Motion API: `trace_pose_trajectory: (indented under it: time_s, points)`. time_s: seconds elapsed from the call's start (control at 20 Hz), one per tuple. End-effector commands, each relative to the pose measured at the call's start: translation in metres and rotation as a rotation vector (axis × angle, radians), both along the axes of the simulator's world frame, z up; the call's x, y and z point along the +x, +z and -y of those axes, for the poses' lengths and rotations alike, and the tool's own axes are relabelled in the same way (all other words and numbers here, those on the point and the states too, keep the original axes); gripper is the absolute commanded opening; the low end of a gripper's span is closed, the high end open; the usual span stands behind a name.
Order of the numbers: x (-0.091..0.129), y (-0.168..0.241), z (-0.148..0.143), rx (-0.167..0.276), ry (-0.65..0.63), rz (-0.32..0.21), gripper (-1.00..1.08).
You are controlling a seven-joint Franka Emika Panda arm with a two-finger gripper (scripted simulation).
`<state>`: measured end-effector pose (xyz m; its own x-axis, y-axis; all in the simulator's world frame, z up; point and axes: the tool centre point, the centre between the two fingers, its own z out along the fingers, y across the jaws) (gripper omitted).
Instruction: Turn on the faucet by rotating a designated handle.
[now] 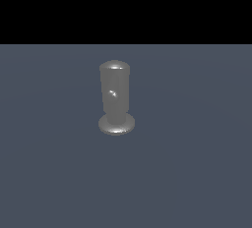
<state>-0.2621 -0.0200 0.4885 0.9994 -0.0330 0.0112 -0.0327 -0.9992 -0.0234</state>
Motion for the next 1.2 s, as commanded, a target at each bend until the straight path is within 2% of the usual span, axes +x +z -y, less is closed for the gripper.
trace_pose_trajectory:
  time_s: [0.0, 0.55, 1.15]
  points:
    - [0.0, 0.0, 0.0, 0.0, 0.0, 0.0, -1.0]
    - [0.004, -0.029, -0.01, -0.003, 0.01, -0.001, -1.0]
    - [0.018, -0.123, -0.041, -0.011, 0.043, -0.005, -1.0]
